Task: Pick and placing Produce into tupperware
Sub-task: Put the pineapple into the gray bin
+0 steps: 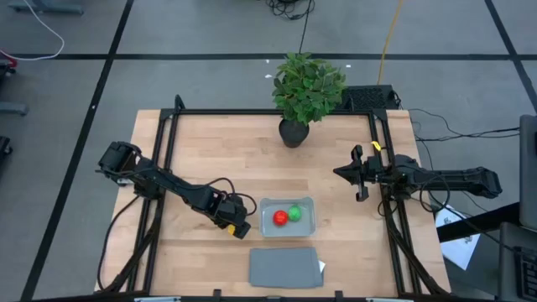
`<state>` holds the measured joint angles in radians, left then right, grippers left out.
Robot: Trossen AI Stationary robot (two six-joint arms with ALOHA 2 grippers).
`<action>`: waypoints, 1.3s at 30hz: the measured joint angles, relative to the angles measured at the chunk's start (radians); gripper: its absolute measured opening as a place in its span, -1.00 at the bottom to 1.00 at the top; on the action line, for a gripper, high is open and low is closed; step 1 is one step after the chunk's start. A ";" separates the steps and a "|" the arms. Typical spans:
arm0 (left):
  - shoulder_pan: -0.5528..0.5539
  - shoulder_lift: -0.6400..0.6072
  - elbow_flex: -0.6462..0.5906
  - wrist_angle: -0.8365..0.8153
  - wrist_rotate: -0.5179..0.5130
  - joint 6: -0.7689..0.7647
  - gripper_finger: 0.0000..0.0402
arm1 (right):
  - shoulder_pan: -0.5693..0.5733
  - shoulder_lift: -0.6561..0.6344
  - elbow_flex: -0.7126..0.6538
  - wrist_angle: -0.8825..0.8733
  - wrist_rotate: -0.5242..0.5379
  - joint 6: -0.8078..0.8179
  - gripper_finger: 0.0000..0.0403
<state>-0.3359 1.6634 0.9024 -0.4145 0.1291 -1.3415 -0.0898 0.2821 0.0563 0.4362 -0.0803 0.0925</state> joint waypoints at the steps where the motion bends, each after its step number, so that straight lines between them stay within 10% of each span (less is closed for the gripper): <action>1: 0.000 0.000 0.000 0.000 -0.002 0.000 0.82 | 0.000 0.000 0.000 0.000 0.000 0.000 -1.00; 21: 0.000 -0.001 0.000 0.071 0.002 0.043 0.10 | 0.000 0.000 0.000 0.000 0.000 0.000 -1.00; 39: 0.042 -0.018 0.000 0.086 0.018 0.232 0.02 | 0.000 0.000 0.000 0.002 0.000 0.000 -1.00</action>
<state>-0.2940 1.6459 0.9028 -0.3281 0.1470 -1.1091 -0.0896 0.2820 0.0561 0.4377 -0.0803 0.0925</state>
